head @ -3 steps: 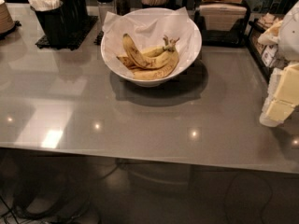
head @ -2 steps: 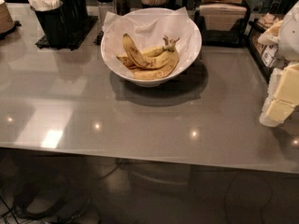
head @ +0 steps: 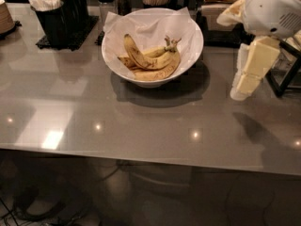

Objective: Pick banana from white bowl

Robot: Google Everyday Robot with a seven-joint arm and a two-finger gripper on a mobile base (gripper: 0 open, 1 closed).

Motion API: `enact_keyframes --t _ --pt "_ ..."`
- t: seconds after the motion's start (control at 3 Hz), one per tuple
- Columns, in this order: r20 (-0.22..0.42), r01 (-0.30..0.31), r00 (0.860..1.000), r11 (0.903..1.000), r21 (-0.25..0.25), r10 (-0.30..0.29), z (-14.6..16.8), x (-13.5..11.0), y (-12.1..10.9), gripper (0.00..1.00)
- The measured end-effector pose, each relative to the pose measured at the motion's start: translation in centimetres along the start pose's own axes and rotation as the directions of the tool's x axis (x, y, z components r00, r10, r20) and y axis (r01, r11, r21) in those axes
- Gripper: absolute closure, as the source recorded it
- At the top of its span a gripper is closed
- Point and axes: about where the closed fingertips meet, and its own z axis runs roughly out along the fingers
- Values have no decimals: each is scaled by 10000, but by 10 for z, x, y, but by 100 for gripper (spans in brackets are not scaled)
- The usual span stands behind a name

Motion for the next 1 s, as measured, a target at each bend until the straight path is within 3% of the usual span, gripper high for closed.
enact_keyframes --t 0.33,0.67,1.0 --pt "769 986 9926 9932 -620 -937 18 -43 -20 0" --pt "839 1034 9915 9935 -473 -992 17 -48 -24 0" --pt "1378 967 9864 9943 -454 -897 32 -45 -40 0"
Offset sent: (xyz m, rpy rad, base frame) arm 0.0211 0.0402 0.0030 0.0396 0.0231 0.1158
